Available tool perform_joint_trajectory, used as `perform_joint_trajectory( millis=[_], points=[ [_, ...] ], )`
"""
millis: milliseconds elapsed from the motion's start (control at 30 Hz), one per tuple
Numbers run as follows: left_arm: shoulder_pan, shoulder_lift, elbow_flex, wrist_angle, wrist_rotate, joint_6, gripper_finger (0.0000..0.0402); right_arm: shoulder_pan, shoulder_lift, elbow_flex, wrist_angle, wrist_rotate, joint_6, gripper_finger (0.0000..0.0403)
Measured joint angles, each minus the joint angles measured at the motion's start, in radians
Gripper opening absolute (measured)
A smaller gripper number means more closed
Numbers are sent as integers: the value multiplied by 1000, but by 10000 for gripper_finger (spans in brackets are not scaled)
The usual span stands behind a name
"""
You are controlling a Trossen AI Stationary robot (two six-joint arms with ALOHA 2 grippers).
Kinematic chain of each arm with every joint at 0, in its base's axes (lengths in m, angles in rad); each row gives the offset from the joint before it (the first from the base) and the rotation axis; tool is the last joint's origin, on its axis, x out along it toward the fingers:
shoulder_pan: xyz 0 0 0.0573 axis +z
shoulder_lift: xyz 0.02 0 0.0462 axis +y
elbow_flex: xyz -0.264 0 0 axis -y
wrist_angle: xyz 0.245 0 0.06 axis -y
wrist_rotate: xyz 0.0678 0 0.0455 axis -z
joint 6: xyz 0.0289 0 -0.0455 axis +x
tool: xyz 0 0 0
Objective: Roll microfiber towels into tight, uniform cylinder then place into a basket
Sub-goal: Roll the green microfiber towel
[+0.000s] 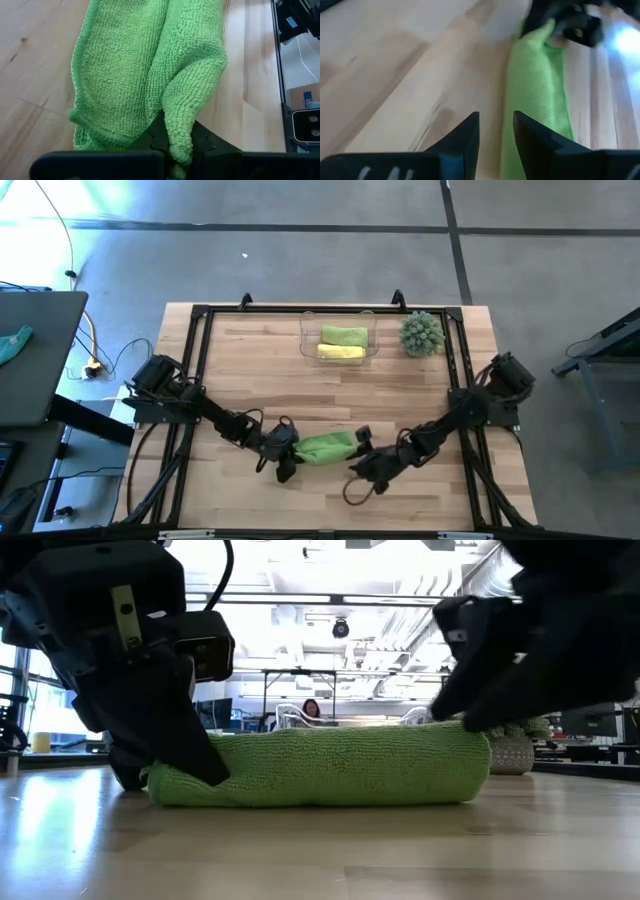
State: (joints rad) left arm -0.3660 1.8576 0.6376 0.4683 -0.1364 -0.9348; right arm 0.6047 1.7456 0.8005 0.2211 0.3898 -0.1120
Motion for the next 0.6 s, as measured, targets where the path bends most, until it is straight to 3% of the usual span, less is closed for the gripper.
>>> perform_joint_trajectory(
  millis=[100,333,600],
  points=[
    [0,0,0,1,0,-1,15,-26,1,2,1,-10,63,131],
    [0,0,0,-2,1,-1,15,-51,37,2,-18,-33,48,192],
    [-1,-5,0,0,2,5,22,-85,131,6,-7,-22,148,199]
  ],
)
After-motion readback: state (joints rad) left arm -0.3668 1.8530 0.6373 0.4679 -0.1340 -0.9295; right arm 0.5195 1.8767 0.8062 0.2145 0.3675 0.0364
